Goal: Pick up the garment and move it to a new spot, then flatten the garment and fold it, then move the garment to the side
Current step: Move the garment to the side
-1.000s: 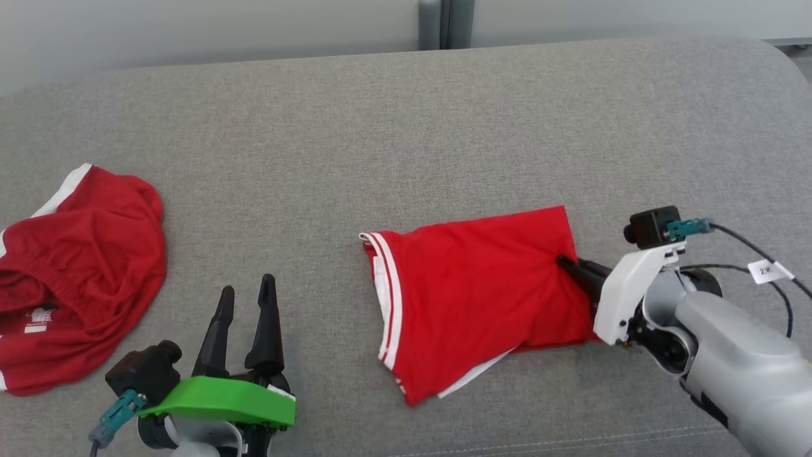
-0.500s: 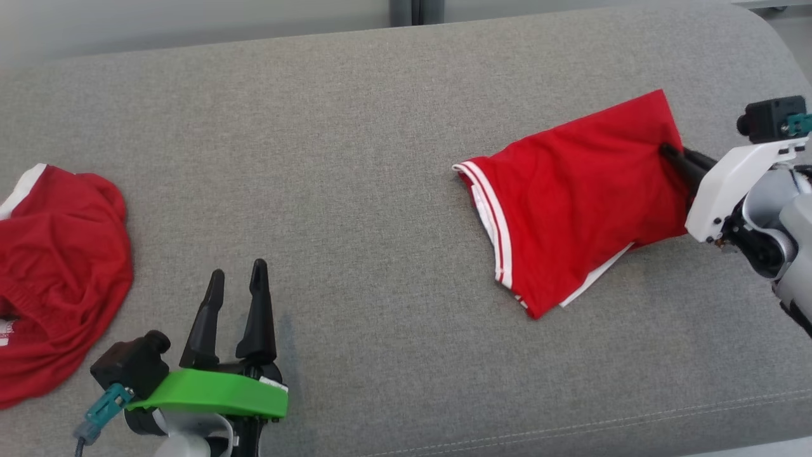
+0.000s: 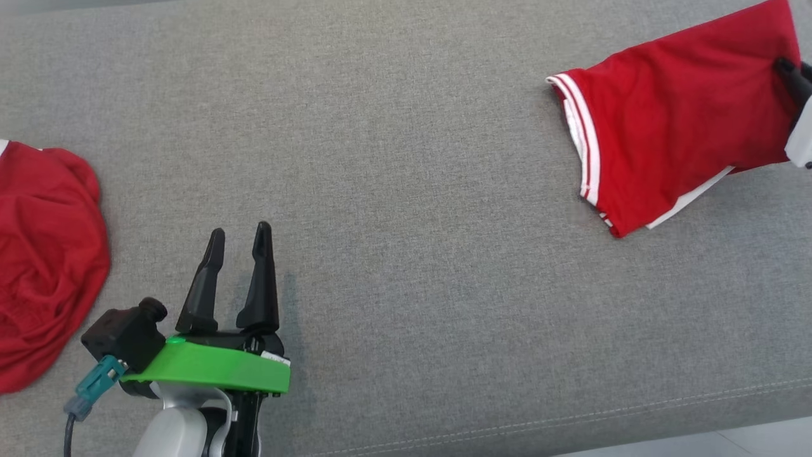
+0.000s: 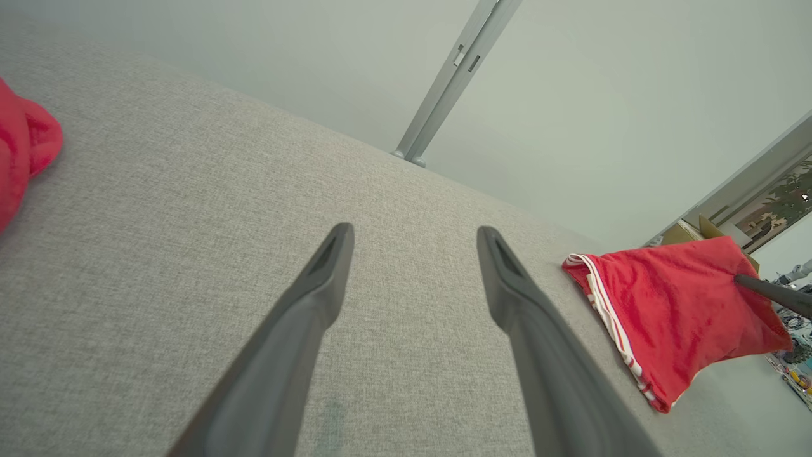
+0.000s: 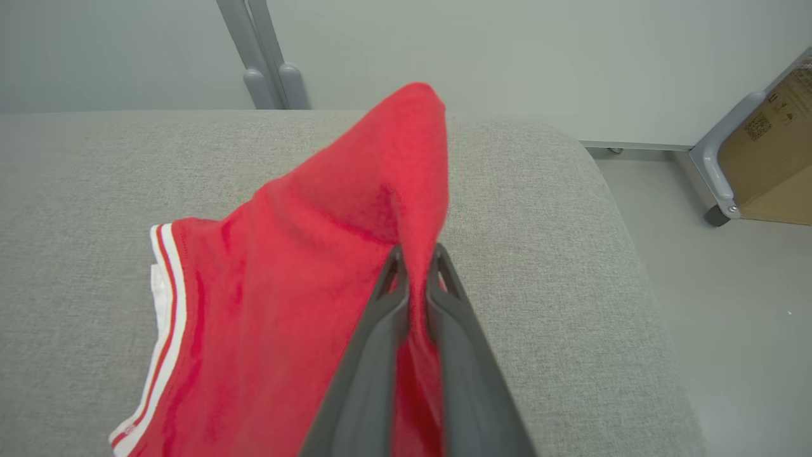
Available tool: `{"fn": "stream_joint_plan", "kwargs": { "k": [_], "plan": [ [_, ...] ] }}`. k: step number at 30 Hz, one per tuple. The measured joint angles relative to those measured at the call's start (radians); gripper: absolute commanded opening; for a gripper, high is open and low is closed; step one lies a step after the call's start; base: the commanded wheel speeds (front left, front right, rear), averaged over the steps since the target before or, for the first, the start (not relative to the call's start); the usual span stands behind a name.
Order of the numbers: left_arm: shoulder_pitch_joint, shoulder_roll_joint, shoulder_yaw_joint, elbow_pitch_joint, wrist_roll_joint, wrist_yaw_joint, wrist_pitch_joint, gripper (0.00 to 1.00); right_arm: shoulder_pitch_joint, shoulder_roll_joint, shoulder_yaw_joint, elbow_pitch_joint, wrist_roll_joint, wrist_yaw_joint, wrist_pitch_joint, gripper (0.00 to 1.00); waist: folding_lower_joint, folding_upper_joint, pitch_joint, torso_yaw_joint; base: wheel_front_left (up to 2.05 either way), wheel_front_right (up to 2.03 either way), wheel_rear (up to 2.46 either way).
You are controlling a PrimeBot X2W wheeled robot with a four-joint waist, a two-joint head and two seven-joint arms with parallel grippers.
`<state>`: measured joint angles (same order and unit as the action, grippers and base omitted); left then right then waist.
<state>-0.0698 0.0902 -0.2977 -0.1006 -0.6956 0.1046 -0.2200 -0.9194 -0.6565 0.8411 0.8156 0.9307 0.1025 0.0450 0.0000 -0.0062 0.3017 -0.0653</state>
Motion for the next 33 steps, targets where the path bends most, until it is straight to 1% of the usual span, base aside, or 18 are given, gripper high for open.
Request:
{"fn": "stream_joint_plan", "kwargs": {
  "k": [2,3,5,9,10,15,18,23,24,25,26,27,28,29,32,33],
  "plan": [
    [-0.012,0.002,-0.006,-0.007,0.011,0.0,0.008,1.0,-0.012,-0.013,-0.003,0.013,-0.002,-0.002,0.0,0.0,0.0,0.0,0.011,0.001,0.0,0.0,0.0],
    [-0.018,0.003,-0.01,-0.01,0.016,0.0,0.01,1.0,-0.016,-0.02,-0.003,0.019,-0.008,-0.009,0.0,0.0,0.0,0.0,0.016,0.002,0.0,0.0,0.0],
    [-0.025,0.006,-0.018,-0.015,0.022,0.0,0.018,1.0,-0.02,-0.036,-0.001,0.032,-0.02,-0.012,0.0,0.0,0.0,0.0,0.026,0.004,0.0,0.0,0.0],
    [-0.032,0.016,-0.029,-0.034,0.028,0.0,0.033,1.0,-0.026,-0.063,0.003,0.059,-0.042,-0.027,-0.002,0.0,0.0,0.0,0.045,0.011,0.0,0.0,0.0],
    [-0.034,0.017,-0.029,-0.038,0.03,0.0,0.035,1.0,-0.033,-0.067,0.009,0.062,-0.056,-0.037,-0.008,0.0,0.0,0.0,0.05,0.013,0.0,0.0,0.0],
    [-0.039,0.018,-0.039,-0.046,0.032,0.0,0.045,1.0,-0.059,-0.07,0.016,0.077,-0.092,-0.053,-0.033,0.0,0.0,0.0,0.069,0.024,0.0,0.0,0.0],
    [-0.055,0.019,-0.049,-0.067,0.042,0.0,0.053,1.0,-0.061,-0.068,0.029,0.096,-0.118,-0.076,-0.045,0.0,0.0,0.0,0.082,0.034,0.0,0.0,0.0],
    [-0.078,0.019,-0.06,-0.094,0.049,0.0,0.062,1.0,-0.057,-0.064,0.034,0.145,-0.129,-0.121,-0.067,0.0,0.0,0.0,0.099,0.057,0.0,0.0,0.0],
    [-0.079,0.019,-0.06,-0.099,0.049,0.0,0.062,1.0,-0.055,-0.064,0.036,0.156,-0.134,-0.128,-0.072,0.02,0.0,0.0,0.102,0.061,0.0,0.0,0.0],
    [-0.079,0.019,-0.059,-0.101,0.049,0.0,0.062,1.0,-0.055,-0.063,0.036,0.168,-0.134,-0.141,-0.074,0.17,0.0,0.0,0.105,0.065,0.0,0.0,0.0],
    [-0.079,0.02,-0.056,-0.102,0.049,0.0,0.062,1.0,-0.055,-0.062,0.036,0.176,-0.134,-0.151,-0.079,0.37,0.0,0.0,0.107,0.068,0.0,0.0,0.0],
    [-0.079,0.021,-0.054,-0.103,0.049,0.0,0.062,1.0,-0.055,-0.061,0.036,0.183,-0.137,-0.162,-0.087,0.96,0.0,0.0,0.109,0.07,0.0,0.0,0.0],
    [-0.079,0.021,-0.053,-0.103,0.049,0.0,0.062,1.0,-0.055,-0.06,0.037,0.189,-0.144,-0.168,-0.095,1.0,0.0,0.0,0.111,0.072,0.0,0.0,0.0],
    [-0.079,0.021,-0.052,-0.104,0.05,0.001,0.062,1.0,-0.055,-0.06,0.037,0.194,-0.148,-0.176,-0.099,1.0,0.0,0.0,0.112,0.072,0.0,0.0,0.0],
    [-0.079,0.021,-0.049,-0.106,0.051,0.001,0.062,1.0,-0.055,-0.06,0.031,0.21,-0.148,-0.176,-0.114,1.0,0.0,0.0,0.113,0.072,0.0,0.0,0.0],
    [-0.079,0.021,-0.048,-0.106,0.051,0.001,0.063,1.0,-0.055,-0.059,0.03,0.214,-0.147,-0.181,-0.117,1.0,0.0,0.0,0.113,0.071,0.0,0.0,0.0]
  ]
}}
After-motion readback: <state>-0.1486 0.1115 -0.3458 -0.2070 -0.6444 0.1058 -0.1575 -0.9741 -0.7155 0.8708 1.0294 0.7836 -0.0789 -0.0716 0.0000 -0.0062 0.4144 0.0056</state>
